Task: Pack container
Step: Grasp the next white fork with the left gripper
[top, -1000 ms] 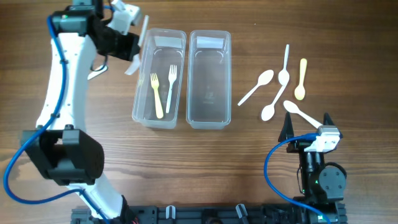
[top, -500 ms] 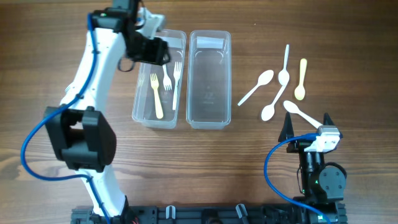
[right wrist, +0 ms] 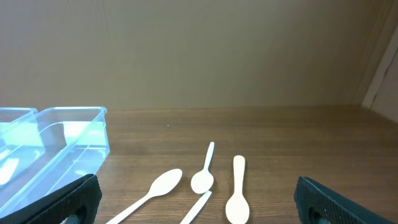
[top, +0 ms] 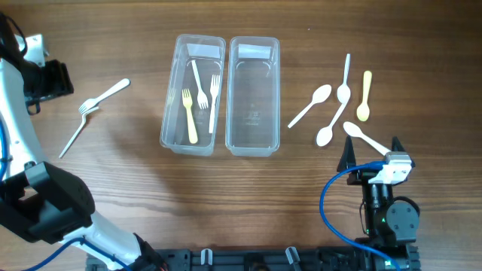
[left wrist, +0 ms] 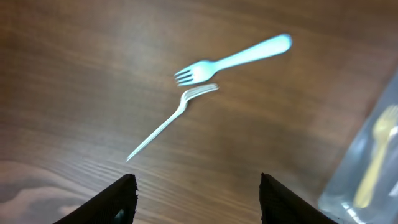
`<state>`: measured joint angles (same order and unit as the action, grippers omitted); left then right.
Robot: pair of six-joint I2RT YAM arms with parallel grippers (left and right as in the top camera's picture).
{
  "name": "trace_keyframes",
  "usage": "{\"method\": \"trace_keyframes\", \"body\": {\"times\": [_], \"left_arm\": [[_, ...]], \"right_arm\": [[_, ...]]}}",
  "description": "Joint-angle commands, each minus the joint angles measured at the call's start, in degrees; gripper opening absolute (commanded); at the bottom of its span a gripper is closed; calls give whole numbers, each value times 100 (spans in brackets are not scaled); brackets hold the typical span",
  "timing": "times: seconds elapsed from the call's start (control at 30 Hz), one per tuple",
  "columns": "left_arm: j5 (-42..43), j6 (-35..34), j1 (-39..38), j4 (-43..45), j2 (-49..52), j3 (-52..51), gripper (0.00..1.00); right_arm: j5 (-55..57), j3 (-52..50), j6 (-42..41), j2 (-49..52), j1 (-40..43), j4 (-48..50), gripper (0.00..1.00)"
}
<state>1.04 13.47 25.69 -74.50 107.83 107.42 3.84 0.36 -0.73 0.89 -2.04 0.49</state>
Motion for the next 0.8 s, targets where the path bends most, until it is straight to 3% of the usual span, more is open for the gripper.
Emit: {"method": "trace_keyframes", "body": {"times": [0.0, 0.13, 0.4, 0.7, 0.77], "left_arm": [[-208, 1252, 37, 61, 85, -824, 70], [-267, 2013, 37, 1246, 85, -2144, 77], [-238, 3032, 98, 3075, 114, -2903, 84], [0, 3134, 271, 3056, 944, -2953, 82], [20, 3136, 273, 3064, 962, -2953, 77]], "right_arm": [[-92, -7, 59, -46, 24, 31, 100], [-92, -7, 59, -46, 24, 33, 100], [-92, -7, 61, -46, 24, 33, 100], [-92, -7, 59, -46, 24, 31, 100], [-92, -7, 59, -46, 24, 33, 100]]}}
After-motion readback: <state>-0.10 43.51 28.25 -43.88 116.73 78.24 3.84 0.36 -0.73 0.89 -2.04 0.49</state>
